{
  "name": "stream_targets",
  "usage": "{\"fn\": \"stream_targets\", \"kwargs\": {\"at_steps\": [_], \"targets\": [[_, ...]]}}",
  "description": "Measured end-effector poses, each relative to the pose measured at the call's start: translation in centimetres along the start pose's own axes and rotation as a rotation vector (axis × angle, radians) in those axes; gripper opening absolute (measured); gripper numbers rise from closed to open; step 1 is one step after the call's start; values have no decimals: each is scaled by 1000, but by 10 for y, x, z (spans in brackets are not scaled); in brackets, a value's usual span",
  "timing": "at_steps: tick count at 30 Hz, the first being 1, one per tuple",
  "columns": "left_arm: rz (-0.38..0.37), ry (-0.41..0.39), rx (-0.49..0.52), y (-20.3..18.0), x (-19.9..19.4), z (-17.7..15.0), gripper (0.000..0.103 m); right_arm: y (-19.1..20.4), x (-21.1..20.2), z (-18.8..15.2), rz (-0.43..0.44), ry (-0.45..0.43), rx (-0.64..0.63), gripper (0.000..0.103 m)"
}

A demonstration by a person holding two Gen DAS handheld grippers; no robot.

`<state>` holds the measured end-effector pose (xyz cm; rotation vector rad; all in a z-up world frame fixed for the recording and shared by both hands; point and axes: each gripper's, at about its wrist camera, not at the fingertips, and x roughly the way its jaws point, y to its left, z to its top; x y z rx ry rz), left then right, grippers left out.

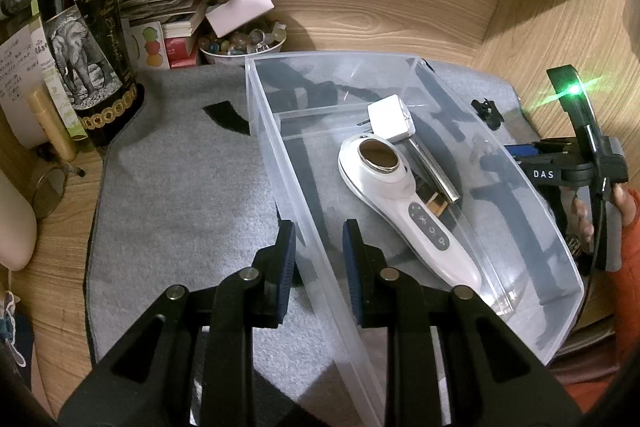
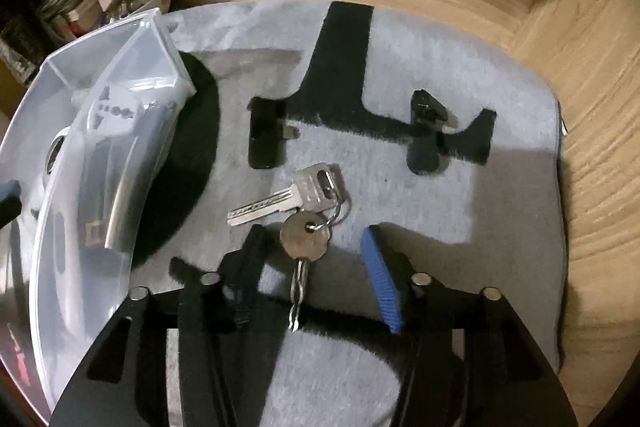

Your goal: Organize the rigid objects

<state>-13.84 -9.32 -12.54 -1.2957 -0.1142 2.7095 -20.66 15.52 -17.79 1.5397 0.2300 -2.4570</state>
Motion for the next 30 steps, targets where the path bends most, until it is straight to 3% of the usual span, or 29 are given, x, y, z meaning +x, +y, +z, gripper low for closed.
{"fn": "stream_targets", "kwargs": {"at_steps": [3,6,14,22,30], "targets": [[0,-2,-1,0,0,0,24,7,-1,0,-1,-9,-20,23],[0,0,1,1,0,0,24,17,-1,-3,-27,-20,-42,22],[3,-1,4,1,0,0,24,26,-20,-24,3,-40,-59,22],[5,-3,5,3,0,1,24,32,-58,-29,-55,-149,-67,22],[9,-3,8,3,0,1,24,37,-103,-13,-42,-279,-104,22]]}}
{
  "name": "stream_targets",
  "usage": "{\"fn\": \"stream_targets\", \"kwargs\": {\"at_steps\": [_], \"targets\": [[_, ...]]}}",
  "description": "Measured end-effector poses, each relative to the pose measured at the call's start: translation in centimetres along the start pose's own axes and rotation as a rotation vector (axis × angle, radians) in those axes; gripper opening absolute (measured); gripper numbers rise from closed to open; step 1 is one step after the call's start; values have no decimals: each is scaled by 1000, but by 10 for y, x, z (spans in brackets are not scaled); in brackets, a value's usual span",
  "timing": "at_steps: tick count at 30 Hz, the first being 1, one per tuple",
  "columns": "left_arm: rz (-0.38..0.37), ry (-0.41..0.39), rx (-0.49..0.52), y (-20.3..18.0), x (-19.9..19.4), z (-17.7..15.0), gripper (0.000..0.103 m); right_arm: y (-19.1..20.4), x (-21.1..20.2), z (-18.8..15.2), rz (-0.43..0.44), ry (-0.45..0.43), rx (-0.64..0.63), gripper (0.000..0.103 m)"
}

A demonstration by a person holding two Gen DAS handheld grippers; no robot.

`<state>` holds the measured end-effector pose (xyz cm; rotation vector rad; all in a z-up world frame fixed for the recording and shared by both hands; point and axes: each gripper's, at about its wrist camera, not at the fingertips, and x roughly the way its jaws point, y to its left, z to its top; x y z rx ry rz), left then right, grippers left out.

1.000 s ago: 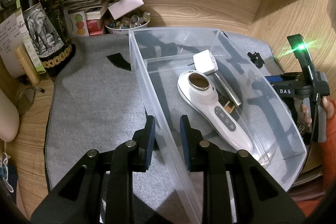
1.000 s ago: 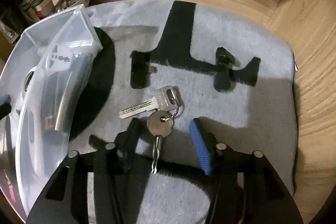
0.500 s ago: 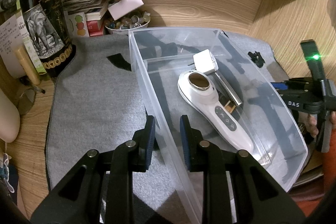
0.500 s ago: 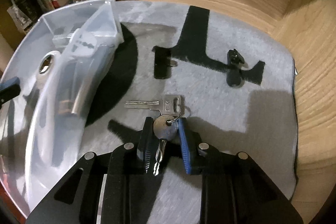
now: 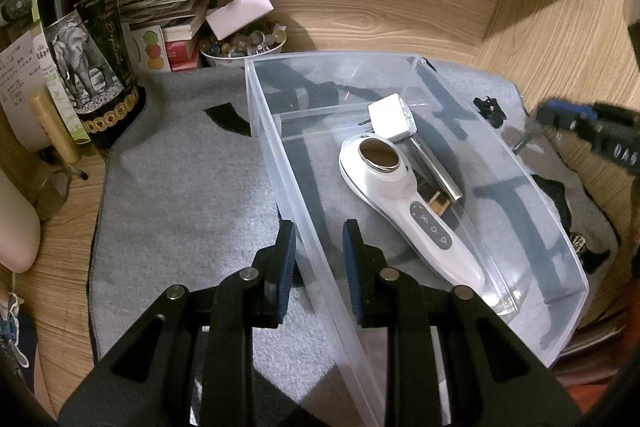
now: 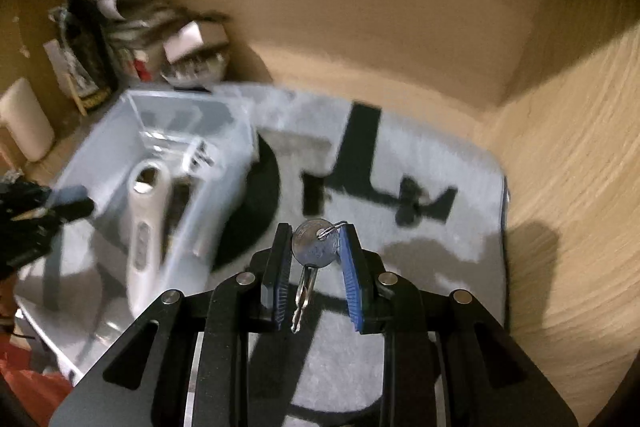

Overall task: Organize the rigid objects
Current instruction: 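Carry the keys into the clear box and open the right gripper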

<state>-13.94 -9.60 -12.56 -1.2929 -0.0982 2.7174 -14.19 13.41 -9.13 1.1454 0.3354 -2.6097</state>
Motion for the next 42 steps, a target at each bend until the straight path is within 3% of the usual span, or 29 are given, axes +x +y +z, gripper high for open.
{"fn": "stream_targets", "kwargs": {"at_steps": [9,16,21,28,34,40,42], "targets": [[1,-1,1,0,0,0,24,27,-29,28,59,-118,-53,22],[-1,0,2,0,0,-1,24,61,-37,36,134,-157,-127,22],[0,-1,1,-1,0,-1,24,82,-19,37,166,-114,-175,22],[-7,1,-5,-1,-2,-2,23,95,33,30,198,37,-185,22],[-17,-7,-9,1,-5,-3,23,94,51,24,212,120,-157,22],[-13,-8,-5,-1,-6,-3,23,93,36,18,216,106,-165,24],[-14,-8,-6,0,-6,-4,23,93,31,18,197,89,-172,32]]}}
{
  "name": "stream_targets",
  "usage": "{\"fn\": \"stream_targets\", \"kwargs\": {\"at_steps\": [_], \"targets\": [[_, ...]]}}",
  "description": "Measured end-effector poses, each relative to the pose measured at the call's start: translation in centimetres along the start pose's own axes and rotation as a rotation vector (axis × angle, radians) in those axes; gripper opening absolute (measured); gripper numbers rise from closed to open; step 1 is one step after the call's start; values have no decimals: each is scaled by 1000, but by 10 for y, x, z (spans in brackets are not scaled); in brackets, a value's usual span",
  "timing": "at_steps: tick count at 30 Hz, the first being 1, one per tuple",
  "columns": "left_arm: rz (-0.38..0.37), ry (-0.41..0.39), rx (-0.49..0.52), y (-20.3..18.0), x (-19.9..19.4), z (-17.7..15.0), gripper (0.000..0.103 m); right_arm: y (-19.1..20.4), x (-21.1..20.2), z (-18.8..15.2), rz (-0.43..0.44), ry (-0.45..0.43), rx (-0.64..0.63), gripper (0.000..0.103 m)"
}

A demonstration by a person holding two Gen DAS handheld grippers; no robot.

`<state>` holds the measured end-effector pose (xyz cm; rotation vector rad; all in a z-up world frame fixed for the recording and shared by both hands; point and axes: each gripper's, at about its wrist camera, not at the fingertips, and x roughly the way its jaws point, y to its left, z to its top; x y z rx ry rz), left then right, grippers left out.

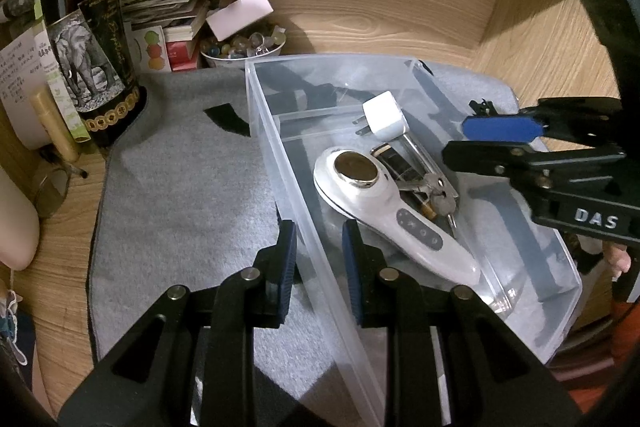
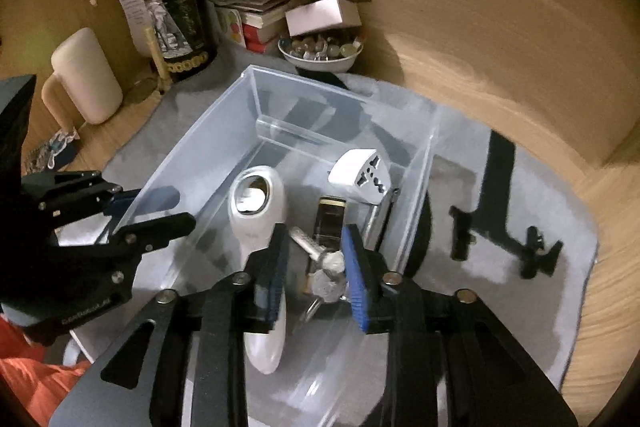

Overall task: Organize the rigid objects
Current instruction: 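Carry the keys into the clear box and open the right gripper, then grasp the small black clip on the mat with the right gripper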

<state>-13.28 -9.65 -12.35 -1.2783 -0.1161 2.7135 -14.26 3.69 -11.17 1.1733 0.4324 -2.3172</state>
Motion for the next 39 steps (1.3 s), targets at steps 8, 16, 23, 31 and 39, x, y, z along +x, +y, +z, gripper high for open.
{"fn": "stream_targets", "kwargs": {"at_steps": [8,16,23,31,39], "targets": [[-2,6,-5,1,0,-1,23,-19,-37,-1,-62,-111,38,61],[-7,11,-15,2,-1,-1,23,-75,-54,8,-183,-189,157,69],[-19,14,-9,4,-1,1,23,-118,-10,4,-176,-70,271,66],[-24,10,-28,5,-1,2,22,-117,41,-2,-149,86,202,47],[-31,16,-49,6,0,3,22,-122,74,-2,-132,161,178,47]]}}
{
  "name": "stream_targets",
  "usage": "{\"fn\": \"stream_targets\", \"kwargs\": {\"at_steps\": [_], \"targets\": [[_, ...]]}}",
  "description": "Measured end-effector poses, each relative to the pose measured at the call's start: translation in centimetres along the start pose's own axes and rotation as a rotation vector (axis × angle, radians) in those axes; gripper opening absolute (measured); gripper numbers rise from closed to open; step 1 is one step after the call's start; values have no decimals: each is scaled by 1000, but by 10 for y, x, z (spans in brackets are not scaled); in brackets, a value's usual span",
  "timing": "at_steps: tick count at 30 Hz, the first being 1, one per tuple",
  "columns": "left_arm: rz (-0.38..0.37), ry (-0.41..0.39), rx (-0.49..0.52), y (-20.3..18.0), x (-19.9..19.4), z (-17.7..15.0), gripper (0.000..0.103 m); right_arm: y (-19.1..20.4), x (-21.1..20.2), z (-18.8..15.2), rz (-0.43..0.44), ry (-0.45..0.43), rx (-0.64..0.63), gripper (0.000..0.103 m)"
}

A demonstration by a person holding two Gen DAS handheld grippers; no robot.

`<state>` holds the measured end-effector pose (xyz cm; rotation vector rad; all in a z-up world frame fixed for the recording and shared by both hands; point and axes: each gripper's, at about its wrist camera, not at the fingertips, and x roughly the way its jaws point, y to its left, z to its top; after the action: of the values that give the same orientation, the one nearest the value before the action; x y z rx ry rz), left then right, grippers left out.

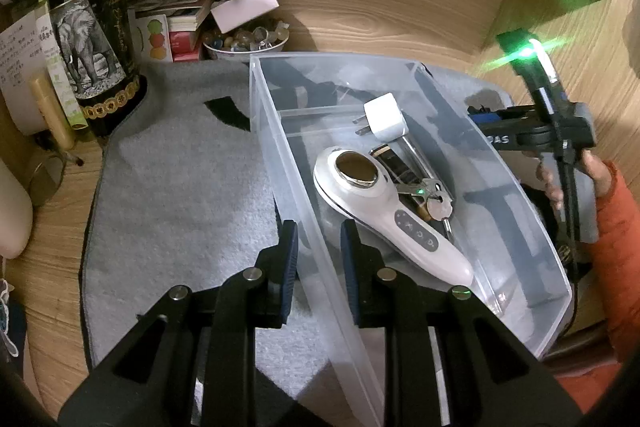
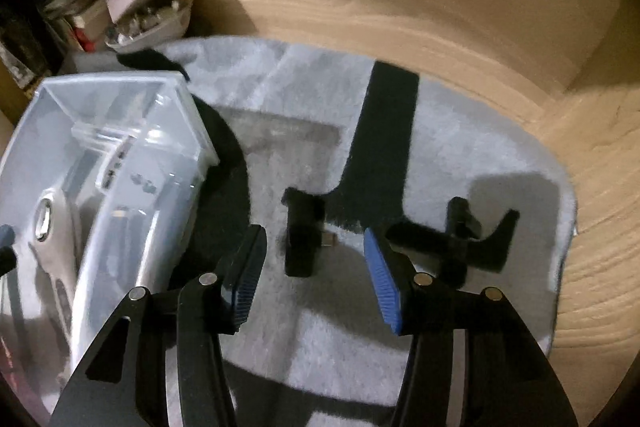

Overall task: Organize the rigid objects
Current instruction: 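Grasp the small black clip on the mat with the right gripper, then lower the black clip into the box and open the right gripper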

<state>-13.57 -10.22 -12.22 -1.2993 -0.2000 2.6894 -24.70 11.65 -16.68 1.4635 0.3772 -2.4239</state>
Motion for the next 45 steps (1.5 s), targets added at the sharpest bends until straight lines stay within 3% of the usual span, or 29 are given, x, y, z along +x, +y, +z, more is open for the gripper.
{"fn": "stream_targets", "kwargs": {"at_steps": [4,6,7,13,23,32,37,45], "targets": [[-6,7,-4,1,1,1,22,-8,8,1,18,-1,30,46],[1,9,3,0,1,2,22,-9,5,0,40,-2,32,25],[8,9,9,-1,1,1,22,-8,2,-1,28,0,24,24],[9,8,6,-2,2,1,22,-3,-22,-11,4,-44,5,24],[20,2,14,-3,2,0,21,20,-103,-16,15,-216,-21,24],[24,1,19,-5,2,1,21,54,-127,-9,64,-320,-105,24],[22,2,20,-4,1,1,21,76,-121,-10,113,-318,-126,24],[24,1,23,-5,1,1,21,101,-88,-9,146,-218,-193,24]]}}
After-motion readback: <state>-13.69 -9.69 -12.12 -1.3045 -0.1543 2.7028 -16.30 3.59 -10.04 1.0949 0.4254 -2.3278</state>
